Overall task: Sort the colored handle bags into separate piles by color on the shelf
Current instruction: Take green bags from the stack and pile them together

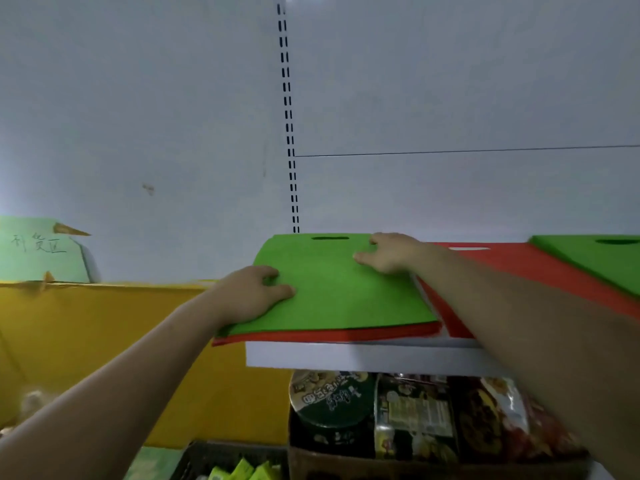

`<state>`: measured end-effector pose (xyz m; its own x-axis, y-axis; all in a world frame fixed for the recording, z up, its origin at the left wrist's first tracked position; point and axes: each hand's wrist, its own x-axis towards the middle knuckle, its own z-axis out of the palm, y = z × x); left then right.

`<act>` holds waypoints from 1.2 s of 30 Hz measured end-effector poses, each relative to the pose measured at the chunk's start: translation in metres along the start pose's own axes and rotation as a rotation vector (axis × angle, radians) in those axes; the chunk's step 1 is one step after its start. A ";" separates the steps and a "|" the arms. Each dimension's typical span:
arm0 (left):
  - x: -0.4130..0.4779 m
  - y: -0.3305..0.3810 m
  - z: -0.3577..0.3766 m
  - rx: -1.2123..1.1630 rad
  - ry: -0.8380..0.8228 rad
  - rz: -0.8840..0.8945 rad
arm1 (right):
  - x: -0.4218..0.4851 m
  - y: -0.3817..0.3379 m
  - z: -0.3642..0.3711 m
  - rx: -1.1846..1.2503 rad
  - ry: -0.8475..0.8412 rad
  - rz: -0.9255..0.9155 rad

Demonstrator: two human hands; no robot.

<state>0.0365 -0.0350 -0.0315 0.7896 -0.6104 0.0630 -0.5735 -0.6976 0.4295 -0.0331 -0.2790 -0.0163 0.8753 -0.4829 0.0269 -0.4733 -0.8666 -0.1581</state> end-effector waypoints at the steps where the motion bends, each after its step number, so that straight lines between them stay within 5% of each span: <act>1: 0.001 -0.001 0.002 -0.015 0.002 0.014 | -0.002 -0.001 0.004 -0.001 0.002 0.031; 12: 0.007 -0.008 0.009 -0.086 0.027 0.066 | -0.015 0.002 0.018 0.105 0.269 0.190; 21: 0.002 -0.010 0.011 -0.145 0.059 -0.010 | -0.020 0.005 0.013 0.339 0.683 -0.164; 29: -0.002 -0.014 0.011 -0.157 0.272 0.054 | -0.018 0.009 0.009 0.133 1.014 -0.382; 36: -0.003 -0.022 0.012 -0.585 0.510 0.107 | -0.031 0.007 0.002 0.375 1.151 -0.418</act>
<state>0.0438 -0.0223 -0.0523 0.8207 -0.3166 0.4756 -0.5555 -0.2470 0.7940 -0.0636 -0.2701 -0.0198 0.2705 -0.1768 0.9463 0.0370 -0.9803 -0.1938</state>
